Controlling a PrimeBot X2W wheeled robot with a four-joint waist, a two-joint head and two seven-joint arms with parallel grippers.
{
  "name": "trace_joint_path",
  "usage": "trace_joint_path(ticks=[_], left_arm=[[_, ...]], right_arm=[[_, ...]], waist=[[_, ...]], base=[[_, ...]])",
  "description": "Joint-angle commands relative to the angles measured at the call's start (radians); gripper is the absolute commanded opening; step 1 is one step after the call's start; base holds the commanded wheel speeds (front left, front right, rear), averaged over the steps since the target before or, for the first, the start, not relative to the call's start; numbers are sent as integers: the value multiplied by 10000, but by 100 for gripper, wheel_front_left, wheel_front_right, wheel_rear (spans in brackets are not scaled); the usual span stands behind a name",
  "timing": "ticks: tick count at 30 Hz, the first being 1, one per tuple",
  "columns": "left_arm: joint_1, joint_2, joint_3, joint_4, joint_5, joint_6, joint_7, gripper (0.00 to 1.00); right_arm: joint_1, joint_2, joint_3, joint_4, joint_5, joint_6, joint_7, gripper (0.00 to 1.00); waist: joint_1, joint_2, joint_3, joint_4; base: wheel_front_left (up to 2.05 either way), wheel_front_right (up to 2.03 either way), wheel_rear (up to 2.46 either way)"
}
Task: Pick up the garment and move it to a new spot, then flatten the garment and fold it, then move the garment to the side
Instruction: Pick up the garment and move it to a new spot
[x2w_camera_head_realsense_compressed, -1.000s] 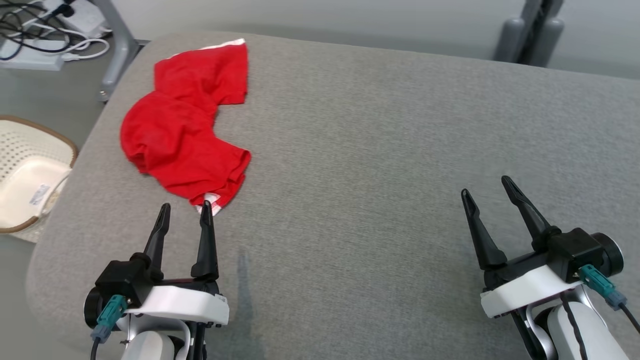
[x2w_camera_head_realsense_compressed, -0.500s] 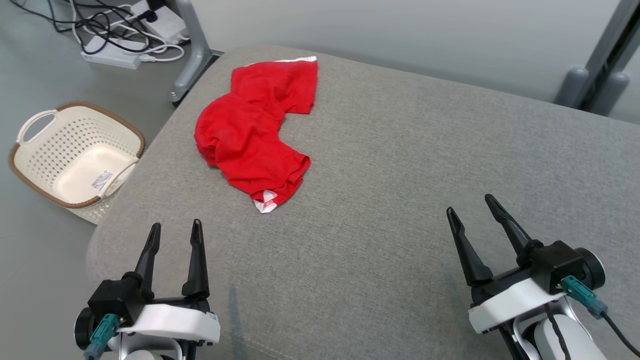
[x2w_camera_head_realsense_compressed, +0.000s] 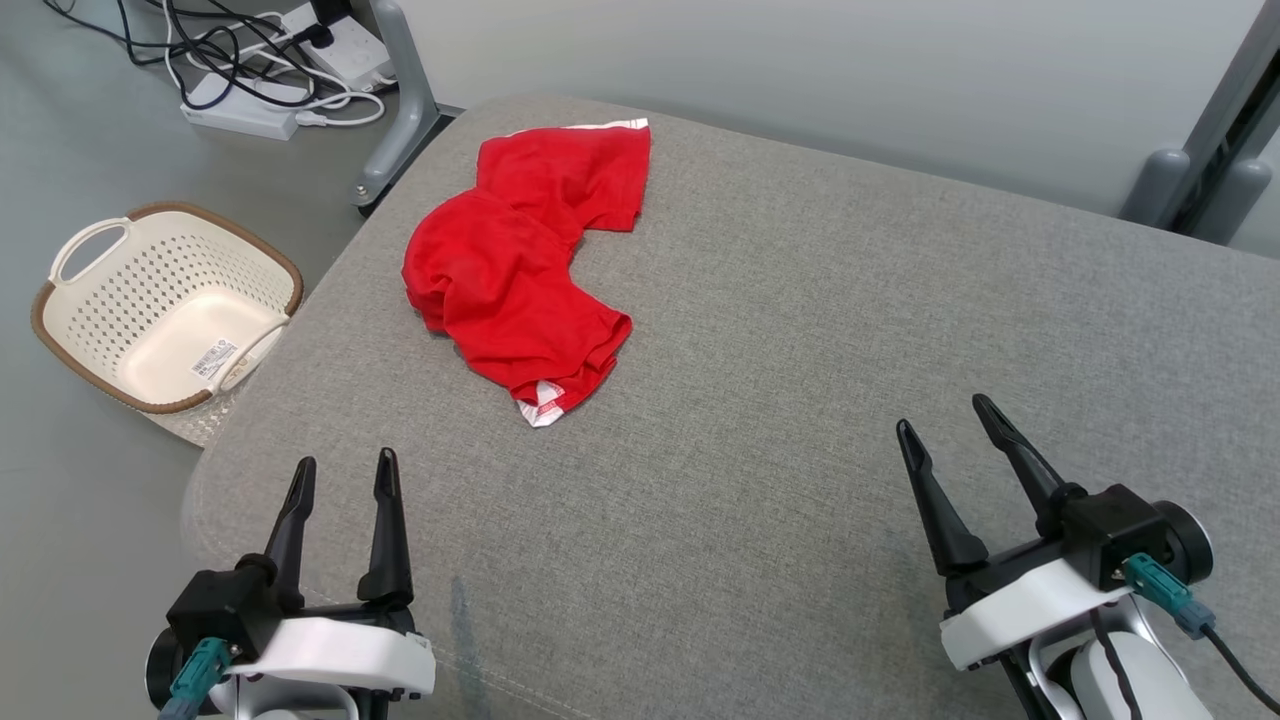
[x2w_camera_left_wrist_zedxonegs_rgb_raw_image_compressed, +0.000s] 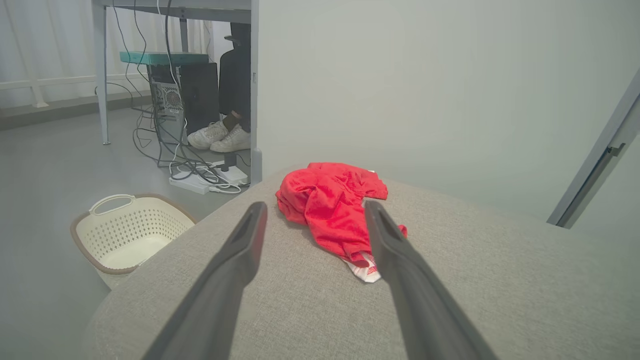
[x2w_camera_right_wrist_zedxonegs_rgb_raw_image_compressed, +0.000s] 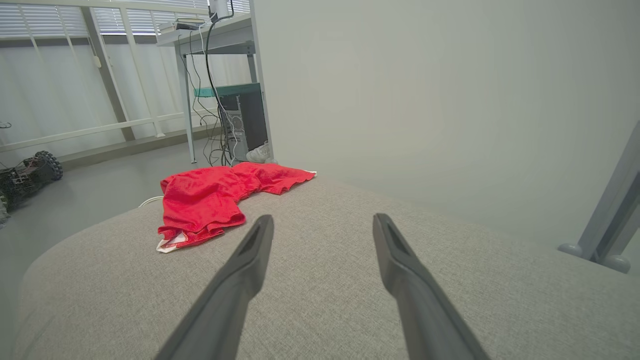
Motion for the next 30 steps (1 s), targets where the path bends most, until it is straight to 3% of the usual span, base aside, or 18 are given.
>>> trace_joint_path(ticks=[1,9,17,22,30], left_arm=[[10,40,20,8,-122,-18,12,100],[-1017,38,44,609,-318,-111,12,100],[-3244,113,461,2232,-402,-573,14,100],[-5219,613,576,3894,-610,-970,435,100],[-7618,1596,366,6047,-647,-1382,2056,100]], right_arm=[[58,-73,-52,-28,-81,-3,-61,100],[-400,-388,-253,-413,-399,-3,22,100],[-750,-933,-454,-1684,-876,-3,667,100],[-908,-1370,-507,-2696,-1019,-3,1225,100],[-986,-1734,-657,-3890,-1122,-3,1850,100]], waist=[[0,0,29,-19],[0,0,948,-216],[0,0,2465,-460],[0,0,3205,-672],[0,0,4075,-1136]], base=[[0,0,0],[0,0,0],[0,0,0],[0,0,0],[0,0,0]])
